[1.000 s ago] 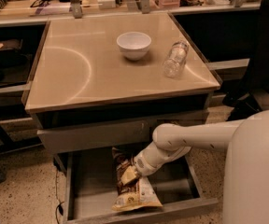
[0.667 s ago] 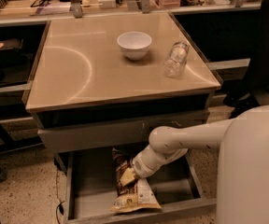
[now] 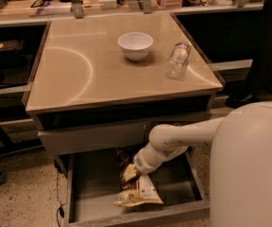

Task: Place brown chip bag into middle drawer

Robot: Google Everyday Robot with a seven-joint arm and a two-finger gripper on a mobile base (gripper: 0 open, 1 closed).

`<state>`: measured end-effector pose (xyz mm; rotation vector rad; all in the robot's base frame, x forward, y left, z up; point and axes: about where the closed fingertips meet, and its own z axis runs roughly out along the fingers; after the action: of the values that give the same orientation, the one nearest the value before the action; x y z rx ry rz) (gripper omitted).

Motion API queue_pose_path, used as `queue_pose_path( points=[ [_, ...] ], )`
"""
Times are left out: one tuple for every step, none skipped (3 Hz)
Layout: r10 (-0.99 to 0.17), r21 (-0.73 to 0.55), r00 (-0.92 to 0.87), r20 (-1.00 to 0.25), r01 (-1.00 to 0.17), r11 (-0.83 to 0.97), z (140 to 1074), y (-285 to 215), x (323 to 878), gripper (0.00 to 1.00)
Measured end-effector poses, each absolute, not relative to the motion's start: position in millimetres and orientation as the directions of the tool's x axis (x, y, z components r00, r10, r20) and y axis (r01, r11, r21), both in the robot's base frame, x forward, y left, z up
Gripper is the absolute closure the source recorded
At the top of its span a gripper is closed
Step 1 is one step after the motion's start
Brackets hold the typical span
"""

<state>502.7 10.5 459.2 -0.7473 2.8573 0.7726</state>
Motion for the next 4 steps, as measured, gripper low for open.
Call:
queue_pose_path(
  points=[
    [-0.44, 0.463, -0.878, -0.188, -0.474, 0.749, 451, 11, 502, 1.0],
    [-0.423, 0.502, -0.885, -0.197, -0.461, 0.731, 434, 26, 508, 1.0],
    [-0.422, 0.503, -0.885, -0.198, -0.461, 0.731, 433, 27, 508, 0.99],
    [-0.422, 0.503, -0.885, -0.198, -0.461, 0.731, 433, 27, 508, 0.8]
  ],
)
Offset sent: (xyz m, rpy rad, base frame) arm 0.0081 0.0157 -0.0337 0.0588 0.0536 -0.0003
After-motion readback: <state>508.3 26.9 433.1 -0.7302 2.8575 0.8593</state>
